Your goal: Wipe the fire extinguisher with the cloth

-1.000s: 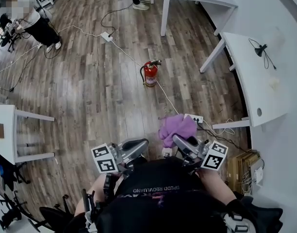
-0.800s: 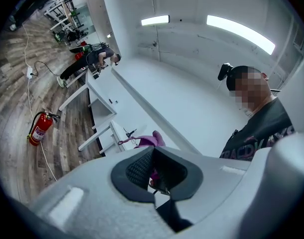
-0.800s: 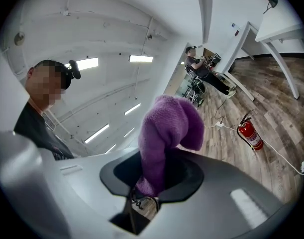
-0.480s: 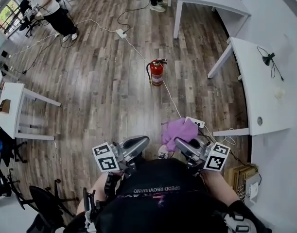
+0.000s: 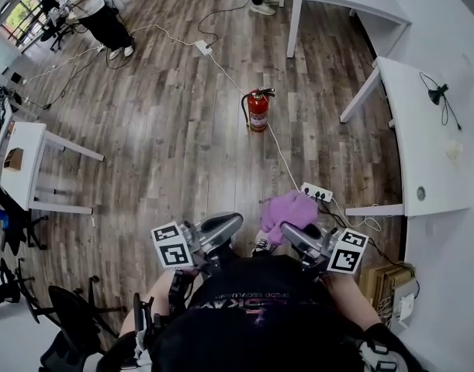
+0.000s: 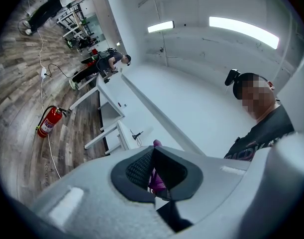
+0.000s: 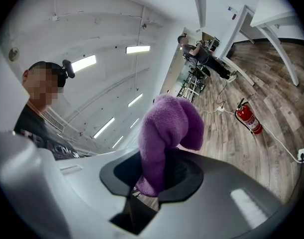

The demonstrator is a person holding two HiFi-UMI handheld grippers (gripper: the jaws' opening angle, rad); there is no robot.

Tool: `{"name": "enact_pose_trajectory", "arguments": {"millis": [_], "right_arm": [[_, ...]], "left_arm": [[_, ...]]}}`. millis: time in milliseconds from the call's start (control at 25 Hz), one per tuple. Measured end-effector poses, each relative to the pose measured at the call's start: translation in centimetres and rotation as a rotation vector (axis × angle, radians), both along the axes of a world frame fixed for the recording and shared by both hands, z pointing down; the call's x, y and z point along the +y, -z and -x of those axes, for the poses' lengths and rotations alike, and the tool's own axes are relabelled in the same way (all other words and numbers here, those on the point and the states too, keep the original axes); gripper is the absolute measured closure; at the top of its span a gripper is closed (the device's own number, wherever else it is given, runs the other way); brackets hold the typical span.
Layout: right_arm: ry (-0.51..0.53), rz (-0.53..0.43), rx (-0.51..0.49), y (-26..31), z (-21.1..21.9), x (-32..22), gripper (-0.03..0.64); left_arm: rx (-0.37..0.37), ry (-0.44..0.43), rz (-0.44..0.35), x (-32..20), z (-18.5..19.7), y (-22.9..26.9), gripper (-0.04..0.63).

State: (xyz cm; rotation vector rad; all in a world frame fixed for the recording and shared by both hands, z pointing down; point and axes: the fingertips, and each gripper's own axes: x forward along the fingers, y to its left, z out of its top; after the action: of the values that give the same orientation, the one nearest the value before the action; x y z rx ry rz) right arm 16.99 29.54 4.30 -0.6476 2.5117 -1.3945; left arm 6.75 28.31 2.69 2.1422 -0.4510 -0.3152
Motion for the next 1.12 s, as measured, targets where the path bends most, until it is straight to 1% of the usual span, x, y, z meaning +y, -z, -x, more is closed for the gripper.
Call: {"name": "enact_pose_trajectory", "arguments": {"millis": [200, 360, 560, 720, 1120], "right_arm": [[0.023, 0.006, 0.011, -0.67, -0.29, 0.24, 0.531], [0.033, 0.007, 0.019, -0.83, -0.39, 0.25, 0.532], [0.04, 0.002, 0.021, -0.64, 0.0, 0.18, 0.534], [0.045, 0.002, 0.025, -0.77, 0.27, -0.06, 0.534], [0.015, 0.01, 0.031, -0.95, -0.14, -0.55, 0.534]], "left_arm": [[0.018, -0.003, 0.012, 0.05, -0.97, -0.71, 0.598], [0.032, 0.02, 0.021, -0.03, -0.68, -0.89, 0.598], [0.016, 0.019, 0.009, 0.11, -0.55, -0.63, 0.597], [0.013, 0.021, 0.016, -0.09, -0.4, -0.86, 0.598], [0.001, 0.003, 0.012, -0.5, -0.72, -0.95, 0.598]]}}
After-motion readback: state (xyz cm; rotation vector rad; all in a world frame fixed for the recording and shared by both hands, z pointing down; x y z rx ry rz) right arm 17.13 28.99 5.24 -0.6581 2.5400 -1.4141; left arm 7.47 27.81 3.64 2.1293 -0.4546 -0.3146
